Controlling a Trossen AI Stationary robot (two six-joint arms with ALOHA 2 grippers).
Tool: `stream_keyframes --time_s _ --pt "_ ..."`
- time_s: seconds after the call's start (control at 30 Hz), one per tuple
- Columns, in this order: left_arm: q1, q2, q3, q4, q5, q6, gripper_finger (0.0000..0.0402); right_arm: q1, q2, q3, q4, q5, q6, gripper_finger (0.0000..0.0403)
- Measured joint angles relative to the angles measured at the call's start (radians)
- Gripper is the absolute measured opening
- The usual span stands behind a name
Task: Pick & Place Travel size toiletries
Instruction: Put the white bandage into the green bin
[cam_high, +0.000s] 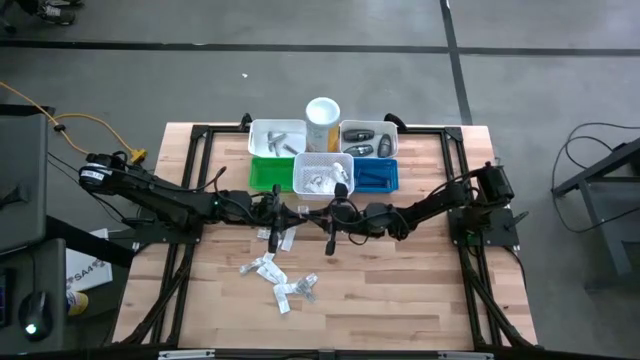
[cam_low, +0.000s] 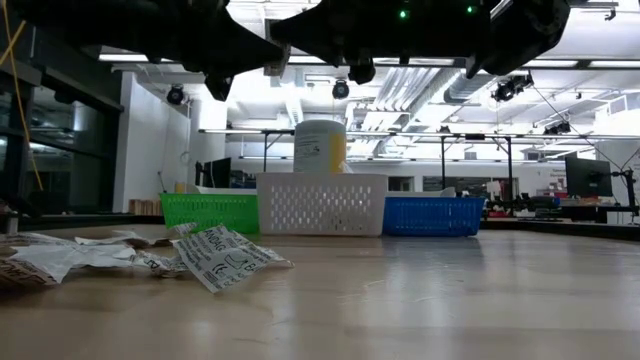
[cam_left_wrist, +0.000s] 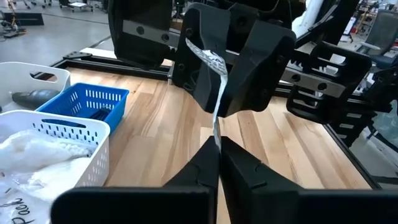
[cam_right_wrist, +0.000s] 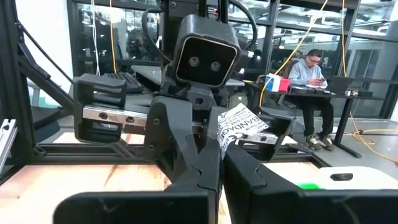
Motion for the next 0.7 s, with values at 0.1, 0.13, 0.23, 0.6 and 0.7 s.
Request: stream_keyframes --time_s 0.1,0.13,0.23,0.6,0.7 --pt "0.000 0.000 0.000 -0.021 0.000 0.001 0.0003 0.003 -0.001 0.000 -0.010 0.004 0.019 0.0011" --pt "0.000 0.000 0.000 -0.031 0.000 0.001 0.0003 0.005 -0.009 0.000 -0.026 0.005 0.032 0.0019" --pt "0.000 0.000 -0.001 -0.037 0.000 0.010 0.0002 0.008 -0.017 0.000 -0.024 0.006 0.077 0.0060" --pt "0.035 0.000 -0.001 -0.185 -0.156 0.019 0.0001 0.025 -0.138 -0.002 -0.288 0.166 0.199 0.0282" --pt "0.099 -0.008 -0.001 -0.243 -0.160 0.003 0.0001 0.040 -0.212 -0.002 -0.437 0.218 0.262 0.0318"
